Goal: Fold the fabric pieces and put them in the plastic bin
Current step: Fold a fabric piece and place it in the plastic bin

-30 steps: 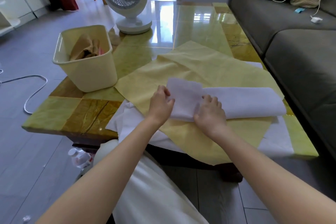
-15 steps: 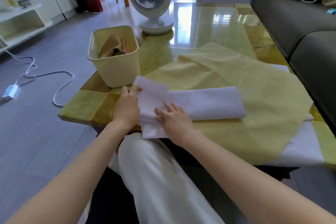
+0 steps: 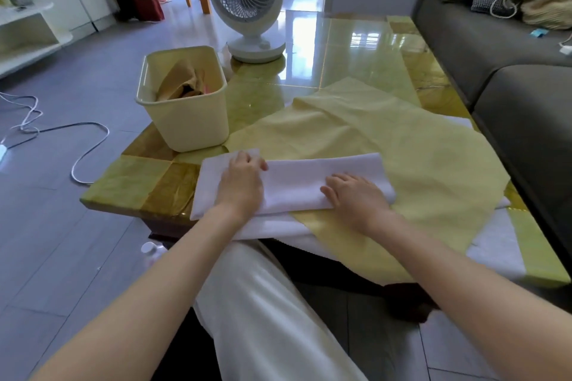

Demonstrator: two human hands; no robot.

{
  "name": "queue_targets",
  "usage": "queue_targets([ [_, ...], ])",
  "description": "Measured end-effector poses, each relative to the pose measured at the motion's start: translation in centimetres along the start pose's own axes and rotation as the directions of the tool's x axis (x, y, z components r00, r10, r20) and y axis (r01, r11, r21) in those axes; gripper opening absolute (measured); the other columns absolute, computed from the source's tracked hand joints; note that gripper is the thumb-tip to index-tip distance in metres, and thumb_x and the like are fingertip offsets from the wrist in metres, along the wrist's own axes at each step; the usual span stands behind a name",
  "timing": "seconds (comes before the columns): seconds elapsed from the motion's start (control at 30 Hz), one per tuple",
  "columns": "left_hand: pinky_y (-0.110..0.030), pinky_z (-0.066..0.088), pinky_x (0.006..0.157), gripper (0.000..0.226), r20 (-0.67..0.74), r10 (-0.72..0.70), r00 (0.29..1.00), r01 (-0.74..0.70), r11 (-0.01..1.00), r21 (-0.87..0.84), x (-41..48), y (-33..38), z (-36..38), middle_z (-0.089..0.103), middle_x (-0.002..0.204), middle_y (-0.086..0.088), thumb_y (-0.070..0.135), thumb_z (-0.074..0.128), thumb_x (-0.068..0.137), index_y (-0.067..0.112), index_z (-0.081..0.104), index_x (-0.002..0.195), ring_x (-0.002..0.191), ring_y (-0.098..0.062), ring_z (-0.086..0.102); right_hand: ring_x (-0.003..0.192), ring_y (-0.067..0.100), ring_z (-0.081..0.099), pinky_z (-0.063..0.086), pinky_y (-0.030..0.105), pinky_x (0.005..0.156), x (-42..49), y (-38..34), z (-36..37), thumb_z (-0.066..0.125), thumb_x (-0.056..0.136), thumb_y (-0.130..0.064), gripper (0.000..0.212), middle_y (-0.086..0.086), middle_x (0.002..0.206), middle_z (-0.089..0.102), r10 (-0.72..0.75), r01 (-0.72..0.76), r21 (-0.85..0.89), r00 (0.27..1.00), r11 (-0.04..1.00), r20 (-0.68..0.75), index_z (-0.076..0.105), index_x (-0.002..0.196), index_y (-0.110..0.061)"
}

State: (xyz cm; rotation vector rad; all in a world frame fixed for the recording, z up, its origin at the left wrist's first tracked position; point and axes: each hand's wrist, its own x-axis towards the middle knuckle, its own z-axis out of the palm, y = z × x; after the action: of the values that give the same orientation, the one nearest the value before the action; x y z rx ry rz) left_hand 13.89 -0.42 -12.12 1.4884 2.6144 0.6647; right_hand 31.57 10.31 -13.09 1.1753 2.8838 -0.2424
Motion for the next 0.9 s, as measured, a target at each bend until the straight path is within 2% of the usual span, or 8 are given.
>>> queue_targets([
  [0.13, -0.036, 0.032, 0.099, 0.038, 0.149, 0.14, 0.979, -0.146, 0.989, 0.027, 0.5, 4.9, 2.4, 0.041, 0.137, -0.006, 0.022, 0.045, 0.094, 0.018, 0.046, 0.132, 0.126, -0.025, 0.036, 0.13, 0.022, 0.04, 0.036, 0.034, 0.099, -0.7, 4.3, -1.0, 0.034, 0.1, -0.035, 0.038, 0.003, 0.139, 0.046, 0.141, -0.142, 0.048, 0.99, 0.989, 0.031, 0.05, 0.127, -0.015],
  [0.33, -0.051, 0.019, 0.107, 0.053, 0.383, 0.039, 0.923, -0.112, 0.979, 0.171, 0.6, 7.0, 5.2, 0.021, 0.15, -0.008, 0.044, 0.038, 0.093, 0.026, 0.029, 0.142, 0.137, -0.026, 0.017, 0.129, 0.035, 0.038, 0.033, 0.039, 0.103, -1.0, 5.6, -1.4, 0.054, 0.092, -0.036, 0.069, 0.02, 0.141, 0.036, 0.361, -0.333, 0.36, 0.933, 0.872, -0.01, 0.023, 0.142, 0.001],
  [0.47, -0.054, 0.018, 0.107, 0.055, 0.398, 0.031, 0.917, -0.133, 0.964, 0.23, 0.5, 7.2, 5.4, 0.017, 0.151, -0.009, 0.045, 0.034, 0.093, 0.025, 0.024, 0.144, 0.137, -0.028, 0.016, 0.103, 0.031, 0.055, 0.041, 0.031, 0.074, -0.3, 6.8, -1.9, 0.062, 0.084, -0.047, 0.06, 0.015, 0.113, 0.057, 0.467, -0.481, 0.441, 0.872, 0.757, 0.149, 0.048, 0.117, 0.001],
  [0.57, -0.054, 0.017, 0.108, 0.056, 0.4, 0.023, 0.916, -0.124, 0.965, 0.23, 0.5, 7.3, 5.4, 0.017, 0.151, -0.009, 0.045, 0.035, 0.093, 0.025, 0.023, 0.144, 0.138, -0.028, 0.016, 0.08, 0.024, 0.05, 0.033, 0.025, 0.052, -0.5, 6.7, -3.4, 0.067, 0.081, -0.039, 0.031, 0.003, 0.075, 0.053, 0.437, -0.514, 0.519, 0.857, 0.683, 0.273, 0.054, 0.075, -0.012],
  [0.63, -0.053, 0.018, 0.107, 0.056, 0.407, 0.026, 0.913, -0.128, 0.966, 0.225, 0.6, 7.3, 5.3, 0.018, 0.15, -0.009, 0.044, 0.036, 0.093, 0.025, 0.025, 0.144, 0.137, -0.028, 0.017, 0.075, 0.024, 0.05, 0.034, 0.028, 0.053, -0.5, 5.7, -4.4, 0.067, 0.079, -0.029, 0.027, -0.001, 0.065, 0.048, 0.42, -0.446, 0.557, 0.889, 0.7, 0.184, 0.05, 0.064, -0.015],
  [0.7, -0.051, 0.023, 0.105, 0.054, 0.425, 0.034, 0.905, -0.128, 0.973, 0.194, 1.0, 7.3, 4.8, 0.025, 0.147, -0.008, 0.042, 0.04, 0.092, 0.023, 0.03, 0.142, 0.135, -0.028, 0.021, 0.086, 0.027, 0.059, 0.043, 0.031, 0.068, -0.5, 3.6, -5.1, 0.065, 0.079, -0.024, 0.019, 0.003, 0.082, 0.059, 0.412, -0.352, 0.536, 0.911, 0.767, 0.008, 0.056, 0.091, -0.012],
  [0.77, -0.046, 0.028, 0.102, 0.046, 0.401, 0.053, 0.915, -0.131, 0.977, 0.17, 1.6, 7.3, 3.9, 0.036, 0.142, -0.009, 0.038, 0.04, 0.095, 0.019, 0.038, 0.137, 0.131, -0.028, 0.027, 0.102, 0.03, 0.061, 0.045, 0.033, 0.079, -0.4, 1.1, -5.2, 0.062, 0.082, -0.019, 0.042, 0.009, 0.105, 0.064, 0.385, -0.247, 0.56, 0.912, 0.791, -0.141, 0.044, 0.118, -0.006],
  [0.9, -0.039, 0.035, 0.092, 0.032, 0.098, 0.055, 0.994, -0.065, 0.992, 0.104, 2.6, 6.8, 1.0, 0.055, 0.123, -0.013, 0.022, 0.031, 0.099, 0.01, 0.054, 0.117, 0.117, -0.033, 0.041, 0.104, 0.035, 0.056, 0.044, 0.036, 0.081, -0.2, -3.3, -3.9, 0.056, 0.085, -0.008, 0.048, 0.016, 0.109, 0.06, 0.164, 0.068, 0.578, 0.926, 0.813, -0.341, 0.033, 0.126, 0.001],
])
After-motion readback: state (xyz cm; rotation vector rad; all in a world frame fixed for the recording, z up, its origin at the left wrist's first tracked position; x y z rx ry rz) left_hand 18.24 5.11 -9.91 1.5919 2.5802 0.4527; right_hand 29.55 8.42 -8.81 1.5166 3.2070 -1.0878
